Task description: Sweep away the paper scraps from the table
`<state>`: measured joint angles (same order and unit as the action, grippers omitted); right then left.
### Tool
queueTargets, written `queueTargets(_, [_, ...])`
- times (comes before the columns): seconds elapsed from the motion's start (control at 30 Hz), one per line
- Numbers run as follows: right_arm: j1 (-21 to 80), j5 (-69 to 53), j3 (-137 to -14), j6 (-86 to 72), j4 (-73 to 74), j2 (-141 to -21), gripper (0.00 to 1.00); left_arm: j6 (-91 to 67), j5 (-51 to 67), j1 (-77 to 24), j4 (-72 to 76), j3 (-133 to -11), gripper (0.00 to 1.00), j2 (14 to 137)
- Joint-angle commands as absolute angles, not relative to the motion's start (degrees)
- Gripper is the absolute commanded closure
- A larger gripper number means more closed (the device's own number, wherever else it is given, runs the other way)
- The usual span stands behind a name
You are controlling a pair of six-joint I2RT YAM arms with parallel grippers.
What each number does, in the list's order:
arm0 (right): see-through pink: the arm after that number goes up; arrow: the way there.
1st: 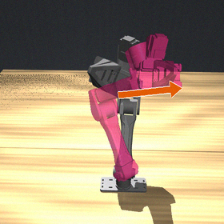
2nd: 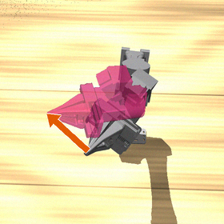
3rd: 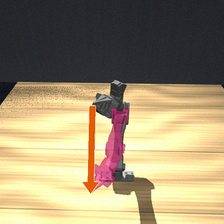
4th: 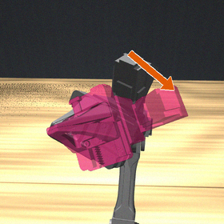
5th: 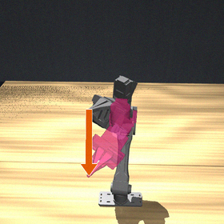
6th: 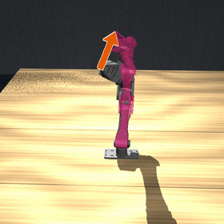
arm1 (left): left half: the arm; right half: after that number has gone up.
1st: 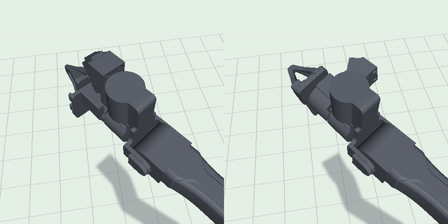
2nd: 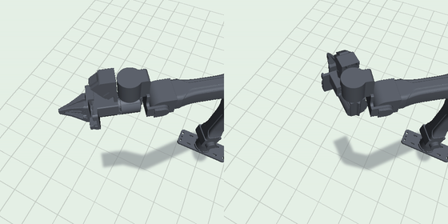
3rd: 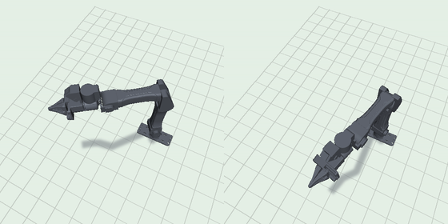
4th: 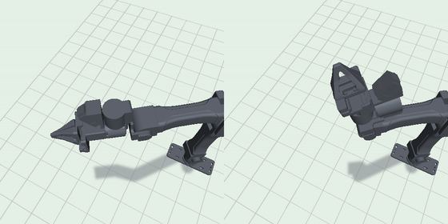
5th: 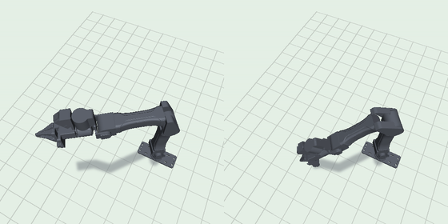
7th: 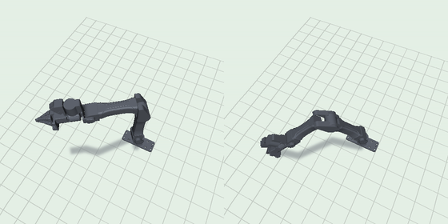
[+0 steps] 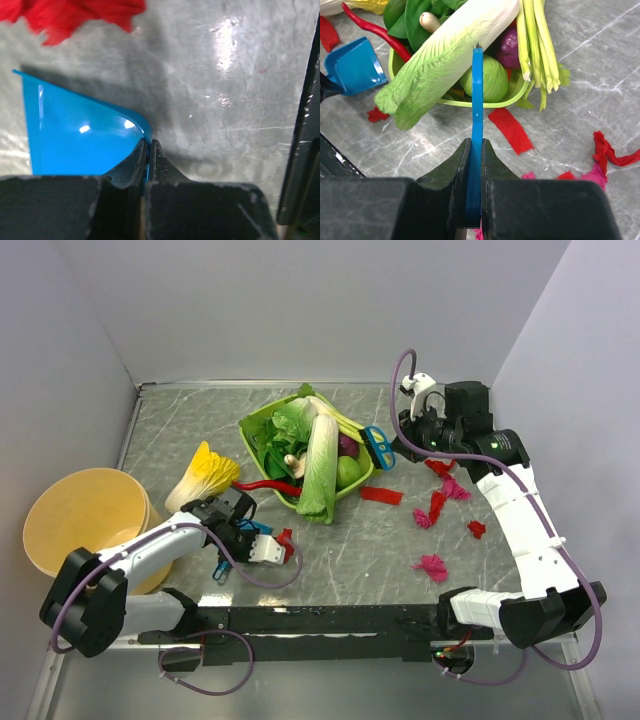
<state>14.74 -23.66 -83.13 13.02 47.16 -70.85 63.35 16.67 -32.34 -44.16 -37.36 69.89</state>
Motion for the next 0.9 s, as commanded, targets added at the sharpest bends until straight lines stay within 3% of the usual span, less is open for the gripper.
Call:
queueTargets(0.0, [14.7,-24.1,-84.4,13.5,46.1,-70.1,1.00,72.3,17.4,-34.5,-41.9,-36.7,0.99,70.9])
queueTargets(0.33, [14.7,-23.8,-83.8,14.0,46.4,-70.1,1.00,78.6,20.7,-37.1,-36.0,-34.1,0.97,69.4])
queueTargets(0.37, [14.8,-23.8,-84.3,14.1,46.5,-70.4,1.00,77.4,20.6,-37.1,-35.8,-34.2,0.84,69.2])
queueTargets(0.43, [14.7,-23.6,-84.5,14.2,46.7,-70.6,1.00,74.3,20.5,-37.1,-36.1,-34.9,0.72,67.4])
queueTargets(0.47, [14.7,-23.4,-84.6,14.3,46.8,-70.8,1.00,72.6,20.3,-37.0,-36.2,-35.8,0.60,66.6])
queueTargets(0.6, [14.7,-23.4,-84.1,14.3,46.6,-70.8,1.00,67.5,20.7,-34.2,-39.2,-37.8,0.47,60.8])
queueTargets(0.77, [14.7,-23.6,-83.5,13.9,45.9,-70.8,1.00,44.0,17.4,-32.1,-41.0,-41.5,0.28,57.3])
queueTargets(0.87, [14.7,-23.8,-83.8,13.7,45.9,-71.3,1.00,35.5,15.2,-31.0,-45.4,-43.1,0.24,58.1])
